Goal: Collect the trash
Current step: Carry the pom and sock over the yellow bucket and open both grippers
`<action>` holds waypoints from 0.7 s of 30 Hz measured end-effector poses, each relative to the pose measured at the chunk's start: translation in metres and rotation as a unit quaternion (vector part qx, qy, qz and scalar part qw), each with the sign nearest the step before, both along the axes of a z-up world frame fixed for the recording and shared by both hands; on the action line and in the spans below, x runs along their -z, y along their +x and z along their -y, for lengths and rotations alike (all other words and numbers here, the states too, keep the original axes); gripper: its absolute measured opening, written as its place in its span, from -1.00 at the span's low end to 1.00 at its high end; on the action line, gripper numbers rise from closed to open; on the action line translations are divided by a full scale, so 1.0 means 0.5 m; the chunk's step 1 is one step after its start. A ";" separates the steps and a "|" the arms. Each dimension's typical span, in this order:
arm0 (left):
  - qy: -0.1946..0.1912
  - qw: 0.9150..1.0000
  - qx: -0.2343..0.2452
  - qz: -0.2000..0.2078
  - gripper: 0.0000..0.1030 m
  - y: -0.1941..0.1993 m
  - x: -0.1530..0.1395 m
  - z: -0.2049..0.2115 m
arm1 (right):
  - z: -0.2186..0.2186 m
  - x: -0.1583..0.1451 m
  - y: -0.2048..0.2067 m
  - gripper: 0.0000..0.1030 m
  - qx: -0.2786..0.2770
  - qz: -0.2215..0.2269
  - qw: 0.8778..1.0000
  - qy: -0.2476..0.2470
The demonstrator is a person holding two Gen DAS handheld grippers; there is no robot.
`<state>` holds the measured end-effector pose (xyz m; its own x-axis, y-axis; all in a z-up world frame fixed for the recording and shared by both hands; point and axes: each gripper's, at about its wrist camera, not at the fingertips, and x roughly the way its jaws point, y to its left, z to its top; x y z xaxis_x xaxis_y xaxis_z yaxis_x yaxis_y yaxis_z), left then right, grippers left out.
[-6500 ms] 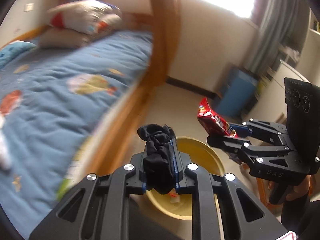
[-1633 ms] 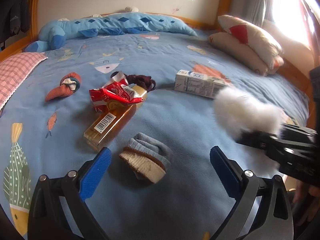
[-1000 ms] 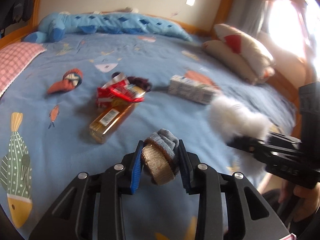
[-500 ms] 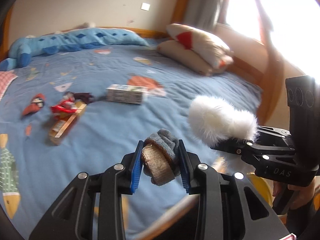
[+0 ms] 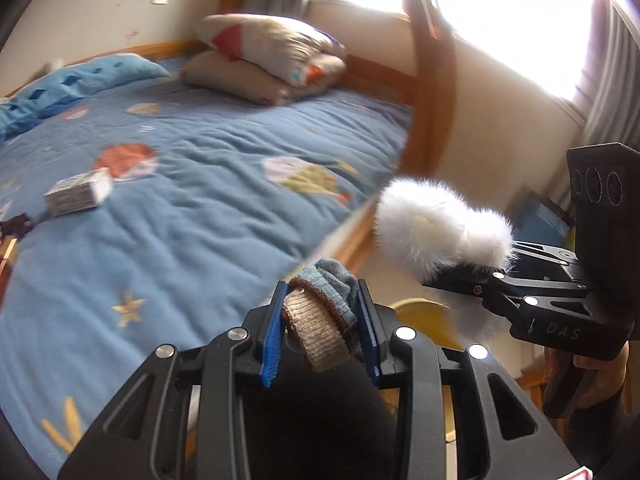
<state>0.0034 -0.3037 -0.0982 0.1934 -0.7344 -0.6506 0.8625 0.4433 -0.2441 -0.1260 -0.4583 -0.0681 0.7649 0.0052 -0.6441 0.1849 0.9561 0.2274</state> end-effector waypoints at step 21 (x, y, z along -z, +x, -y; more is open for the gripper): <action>0.102 0.981 0.155 -0.066 -0.34 -0.207 0.171 0.217 | 0.125 0.159 -0.293 -0.45 0.196 -0.086 0.973 0.085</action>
